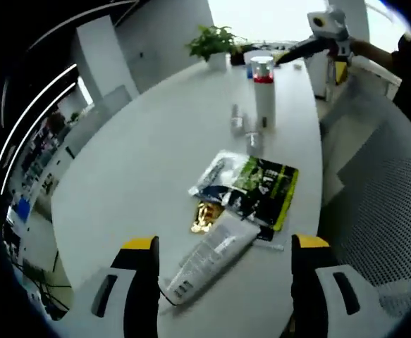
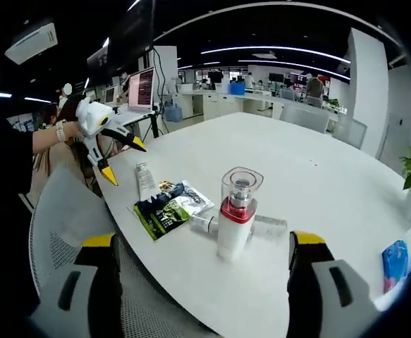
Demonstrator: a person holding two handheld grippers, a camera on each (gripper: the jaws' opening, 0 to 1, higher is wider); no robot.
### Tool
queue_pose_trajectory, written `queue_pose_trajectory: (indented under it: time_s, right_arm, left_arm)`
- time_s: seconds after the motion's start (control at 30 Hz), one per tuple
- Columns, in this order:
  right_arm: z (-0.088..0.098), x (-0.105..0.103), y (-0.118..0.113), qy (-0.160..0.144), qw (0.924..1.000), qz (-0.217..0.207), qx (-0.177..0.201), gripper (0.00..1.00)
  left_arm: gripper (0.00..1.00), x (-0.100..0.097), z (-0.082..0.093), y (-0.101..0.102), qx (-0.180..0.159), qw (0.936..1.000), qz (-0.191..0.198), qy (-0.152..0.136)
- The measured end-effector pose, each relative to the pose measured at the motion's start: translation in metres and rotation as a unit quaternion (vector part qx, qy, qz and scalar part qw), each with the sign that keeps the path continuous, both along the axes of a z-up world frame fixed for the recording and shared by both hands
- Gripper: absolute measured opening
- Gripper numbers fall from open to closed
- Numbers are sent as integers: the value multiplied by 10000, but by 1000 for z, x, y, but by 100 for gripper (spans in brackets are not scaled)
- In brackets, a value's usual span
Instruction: Arrange the skincare products in the storage area until every visible bottle or jar stands upright without overlapping.
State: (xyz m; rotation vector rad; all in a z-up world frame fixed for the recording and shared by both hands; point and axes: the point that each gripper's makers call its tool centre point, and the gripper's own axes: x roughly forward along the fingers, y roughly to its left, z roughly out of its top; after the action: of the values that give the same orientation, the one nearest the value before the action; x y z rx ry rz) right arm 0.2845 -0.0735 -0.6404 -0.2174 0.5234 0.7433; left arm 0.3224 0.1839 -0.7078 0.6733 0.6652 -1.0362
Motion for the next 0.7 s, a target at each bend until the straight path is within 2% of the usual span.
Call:
queue_pose_trajectory:
  time_s: [0.13,0.2,0.33,0.4,0.43,0.57,0.7]
  right_arm:
    - [0,0,-1,11,9999,-105,-8,100]
    - [-2,-2,-1,73,9999,-136,-54,100]
    - [-4,-4,1,87,9998,-184,-81,100]
    - [-5,-5,2,110,9997,-199,-76,100]
    - [-6,-6,3,116,9997,-204,-82,100]
    - [-8,-6,6,143,9996,-199,-117,100]
    - [-9,-5,7,115,9997,-128,-145,100]
  left_arm:
    - [59,5,-11,1,188,9994,-246,142]
    - [55,6,-20,2,407,9975,-526,233]
    - [49,13,-29,4,550,9963,-616,246]
    - [44,17,-39,11,878,9928,-776,227]
    - [44,19,-43,12,990,9912,-853,226]
    - [47,25,-49,13,1095,9890,-958,262]
    - [43,26,-54,15,1365,9826,-1221,315]
